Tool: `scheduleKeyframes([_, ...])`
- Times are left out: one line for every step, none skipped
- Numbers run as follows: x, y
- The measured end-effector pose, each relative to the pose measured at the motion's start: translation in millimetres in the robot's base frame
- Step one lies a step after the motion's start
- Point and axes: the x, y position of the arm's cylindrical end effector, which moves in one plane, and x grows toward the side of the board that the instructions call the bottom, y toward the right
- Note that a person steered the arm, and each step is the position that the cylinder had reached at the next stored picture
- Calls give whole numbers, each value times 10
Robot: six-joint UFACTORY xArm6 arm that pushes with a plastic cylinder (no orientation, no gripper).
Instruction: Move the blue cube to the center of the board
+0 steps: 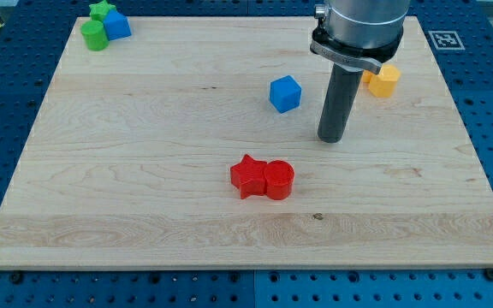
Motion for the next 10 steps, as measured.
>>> scheduleKeyframes([0,13])
scheduleKeyframes([0,16])
scheduleKeyframes([-25,1])
scheduleKeyframes([-259,-4])
scheduleKeyframes([-284,-60])
scheduleKeyframes([-362,-230])
scheduleKeyframes([-474,-262])
scheduleKeyframes([-667,-264])
scheduleKeyframes([-730,-270])
scheduleKeyframes([-763,-390])
